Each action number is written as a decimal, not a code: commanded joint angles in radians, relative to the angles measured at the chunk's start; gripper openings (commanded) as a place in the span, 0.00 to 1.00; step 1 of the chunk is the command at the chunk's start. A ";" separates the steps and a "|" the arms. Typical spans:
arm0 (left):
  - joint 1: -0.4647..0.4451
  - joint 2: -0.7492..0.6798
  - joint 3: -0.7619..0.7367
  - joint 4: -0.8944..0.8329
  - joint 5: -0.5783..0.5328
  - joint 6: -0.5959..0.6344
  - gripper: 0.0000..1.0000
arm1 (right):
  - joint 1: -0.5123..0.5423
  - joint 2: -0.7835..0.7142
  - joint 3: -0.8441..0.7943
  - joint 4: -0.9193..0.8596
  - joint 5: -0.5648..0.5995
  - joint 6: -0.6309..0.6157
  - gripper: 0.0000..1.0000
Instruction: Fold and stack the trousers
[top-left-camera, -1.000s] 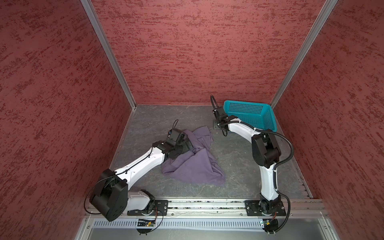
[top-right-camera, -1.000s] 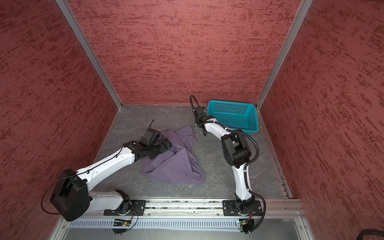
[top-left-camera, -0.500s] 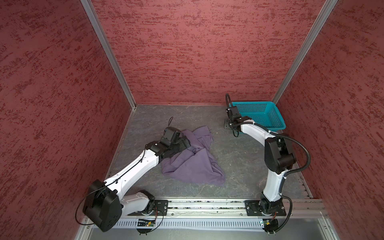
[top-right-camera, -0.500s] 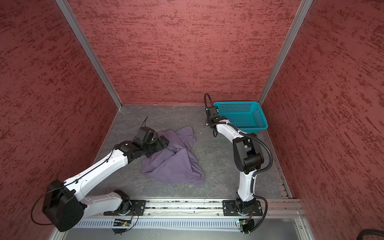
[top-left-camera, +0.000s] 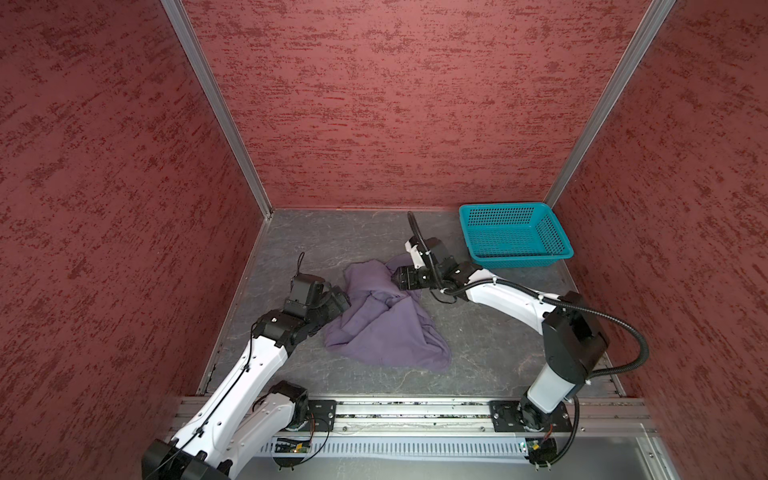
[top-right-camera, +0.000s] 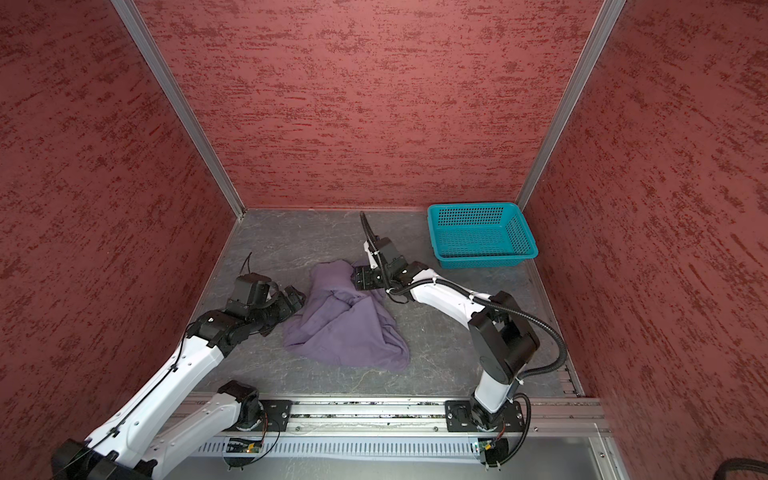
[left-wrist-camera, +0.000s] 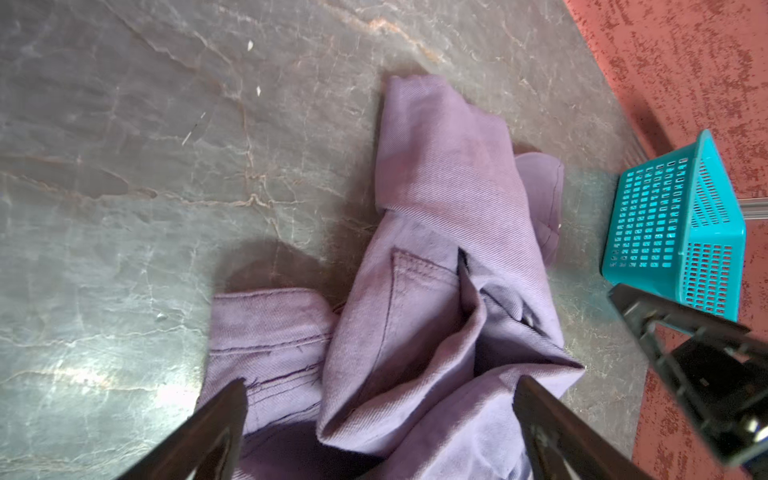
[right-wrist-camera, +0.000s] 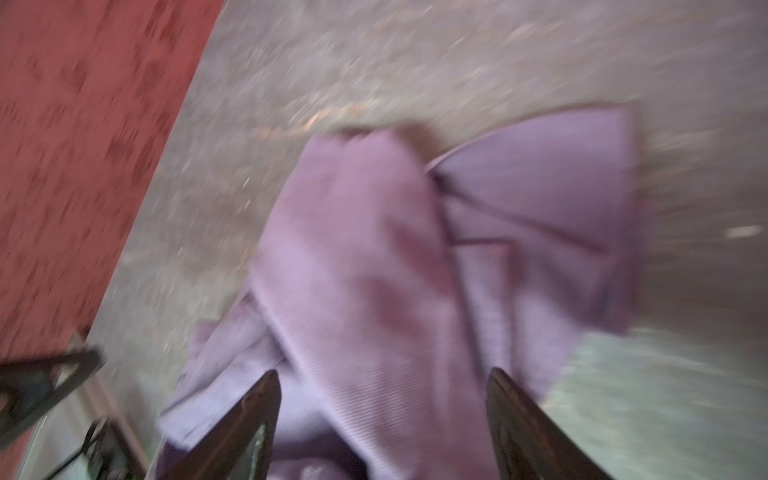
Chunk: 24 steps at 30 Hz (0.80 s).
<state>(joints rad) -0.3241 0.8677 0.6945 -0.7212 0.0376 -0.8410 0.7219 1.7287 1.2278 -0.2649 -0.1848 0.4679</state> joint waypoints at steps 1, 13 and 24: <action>0.007 0.008 -0.061 0.078 0.108 -0.020 1.00 | 0.039 0.098 0.017 0.064 -0.072 0.039 0.77; -0.126 0.122 -0.187 0.332 0.171 -0.108 0.63 | 0.012 0.046 0.102 0.037 0.074 0.039 0.00; 0.119 0.154 0.068 0.151 0.167 0.103 0.00 | -0.071 -0.614 -0.149 -0.014 0.492 -0.012 0.00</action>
<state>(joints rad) -0.2760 1.0115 0.6479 -0.5125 0.2131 -0.8467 0.6636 1.2259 1.1072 -0.2764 0.0818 0.4896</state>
